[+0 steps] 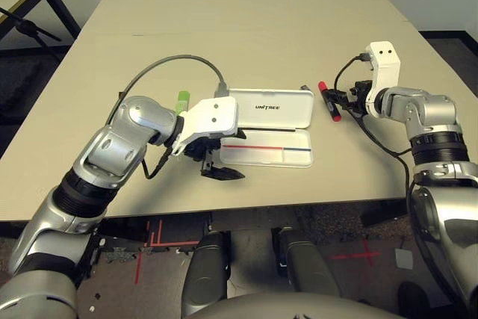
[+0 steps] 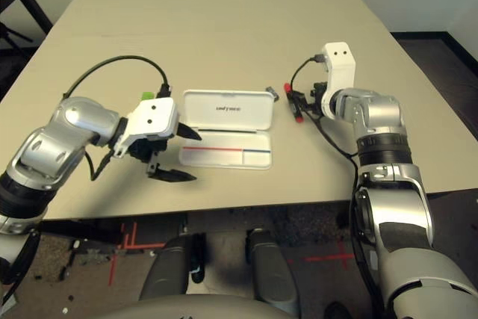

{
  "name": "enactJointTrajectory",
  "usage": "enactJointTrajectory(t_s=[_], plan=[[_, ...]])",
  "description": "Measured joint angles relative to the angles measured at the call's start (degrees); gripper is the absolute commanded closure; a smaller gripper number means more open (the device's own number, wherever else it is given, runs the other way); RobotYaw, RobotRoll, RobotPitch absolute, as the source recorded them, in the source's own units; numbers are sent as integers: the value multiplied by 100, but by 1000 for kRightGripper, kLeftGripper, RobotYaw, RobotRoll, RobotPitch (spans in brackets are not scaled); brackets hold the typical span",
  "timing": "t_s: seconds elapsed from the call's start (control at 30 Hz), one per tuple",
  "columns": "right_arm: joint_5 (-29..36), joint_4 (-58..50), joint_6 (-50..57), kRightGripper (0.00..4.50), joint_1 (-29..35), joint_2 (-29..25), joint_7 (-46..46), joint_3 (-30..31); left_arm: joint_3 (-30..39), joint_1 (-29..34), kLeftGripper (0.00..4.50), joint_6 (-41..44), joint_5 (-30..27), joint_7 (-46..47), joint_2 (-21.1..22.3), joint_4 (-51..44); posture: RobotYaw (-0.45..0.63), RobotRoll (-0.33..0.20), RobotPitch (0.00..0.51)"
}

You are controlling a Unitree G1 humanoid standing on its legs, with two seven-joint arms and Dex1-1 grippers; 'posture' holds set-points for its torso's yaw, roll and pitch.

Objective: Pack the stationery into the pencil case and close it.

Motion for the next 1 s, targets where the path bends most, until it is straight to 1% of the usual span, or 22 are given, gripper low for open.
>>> enactJointTrajectory(t_s=[0.23, 0.43, 0.57, 0.6, 0.63, 0.7, 0.9, 0.93, 1.0], plan=[[-101, 263, 1, 0, -82, 137, 71, 116, 157, 59, 22, 117, -309, 78, 202, -113, 64, 0, 141], [-225, 527, 35, 0, -244, 152, 79, 255, 298, 88, 22, 124, -423, 186, 372, -112, 75, 0, 143], [-288, 593, 4, 0, -261, 150, 77, 264, 356, 88, 22, 123, -437, 271, 400, -106, 76, 0, 145], [-301, 597, 3, 385, -260, 150, 78, 265, 380, 90, 0, 124, -440, 296, 405, -107, 77, 0, 147], [-324, 602, 4, 647, -255, 146, 78, 266, 402, 94, 0, 131, -442, 324, 407, -110, 76, 0, 147], [-370, 602, 4, 1340, -227, 110, 69, 264, 414, 106, 0, 191, -457, 373, 409, -130, 75, 0, 147], [-399, 554, 105, 3660, -225, 98, 94, 252, 411, 79, 0, 375, -567, 444, 408, -217, 65, 0, 150], [-397, 540, 132, 3945, -224, 100, 107, 252, 411, 65, 0, 391, -570, 446, 409, -244, 64, 0, 151], [-399, 506, 186, 3972, -222, 97, 108, 252, 410, 31, 0, 419, -582, 446, 409, -301, 62, 0, 152]])
